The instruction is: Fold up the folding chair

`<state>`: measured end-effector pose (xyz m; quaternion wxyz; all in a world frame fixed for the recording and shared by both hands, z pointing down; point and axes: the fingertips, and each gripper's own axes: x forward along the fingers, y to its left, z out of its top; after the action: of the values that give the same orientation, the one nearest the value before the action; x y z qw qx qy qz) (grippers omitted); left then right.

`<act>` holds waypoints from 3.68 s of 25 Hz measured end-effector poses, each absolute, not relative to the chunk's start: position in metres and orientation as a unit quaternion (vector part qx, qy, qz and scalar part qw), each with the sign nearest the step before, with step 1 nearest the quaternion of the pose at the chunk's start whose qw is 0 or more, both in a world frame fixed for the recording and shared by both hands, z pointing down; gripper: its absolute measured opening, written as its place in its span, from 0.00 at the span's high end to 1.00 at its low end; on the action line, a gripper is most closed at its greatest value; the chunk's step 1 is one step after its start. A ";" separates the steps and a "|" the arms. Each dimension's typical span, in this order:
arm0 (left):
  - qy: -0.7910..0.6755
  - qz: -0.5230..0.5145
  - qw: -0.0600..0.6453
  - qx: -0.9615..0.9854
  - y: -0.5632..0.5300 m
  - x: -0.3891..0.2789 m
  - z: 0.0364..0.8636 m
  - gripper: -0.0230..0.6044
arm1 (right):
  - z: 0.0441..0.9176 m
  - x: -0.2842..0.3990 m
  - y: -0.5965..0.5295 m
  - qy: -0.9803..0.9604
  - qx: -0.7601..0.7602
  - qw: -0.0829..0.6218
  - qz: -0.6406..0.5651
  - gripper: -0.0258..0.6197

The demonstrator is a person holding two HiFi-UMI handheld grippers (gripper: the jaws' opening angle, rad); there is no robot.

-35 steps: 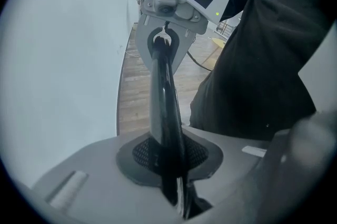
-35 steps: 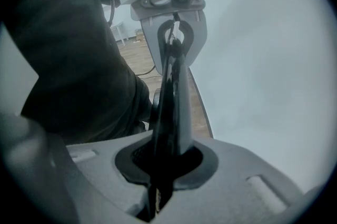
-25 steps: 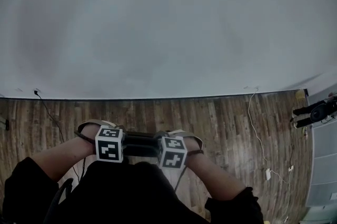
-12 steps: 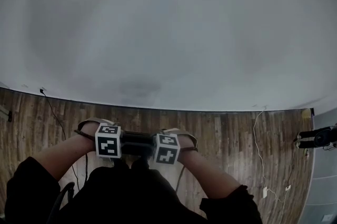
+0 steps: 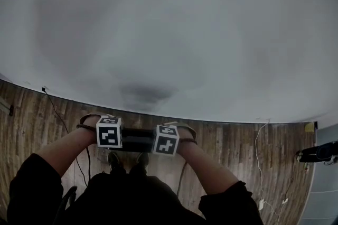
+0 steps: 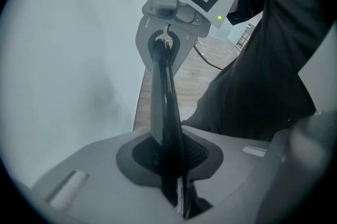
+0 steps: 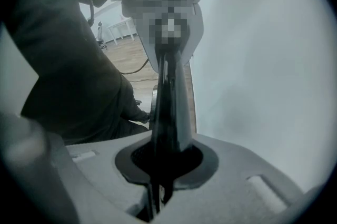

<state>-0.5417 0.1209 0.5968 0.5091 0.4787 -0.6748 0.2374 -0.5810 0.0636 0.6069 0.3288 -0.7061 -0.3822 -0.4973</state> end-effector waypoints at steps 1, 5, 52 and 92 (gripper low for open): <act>-0.674 0.236 0.510 0.479 0.121 -0.548 0.597 0.86 | 0.607 -0.587 0.064 -0.382 -0.707 0.330 -0.495 0.90; -0.669 0.236 0.511 0.486 0.129 -0.567 0.597 0.86 | 0.607 -0.605 0.071 -0.390 -0.708 0.334 -0.486 0.89; -0.776 0.343 0.398 0.349 0.205 -0.694 0.588 0.67 | 0.604 -0.741 0.115 -0.577 -0.575 0.171 -0.555 0.56; -0.795 0.446 0.358 0.202 0.237 -0.748 0.585 0.68 | 0.612 -0.795 0.132 -0.642 -0.428 0.066 -0.633 0.45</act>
<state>-0.7475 0.2371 0.5846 0.3578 0.2021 -0.7951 0.4459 -0.7950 0.1322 0.6117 0.0657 -0.4278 -0.6416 -0.6332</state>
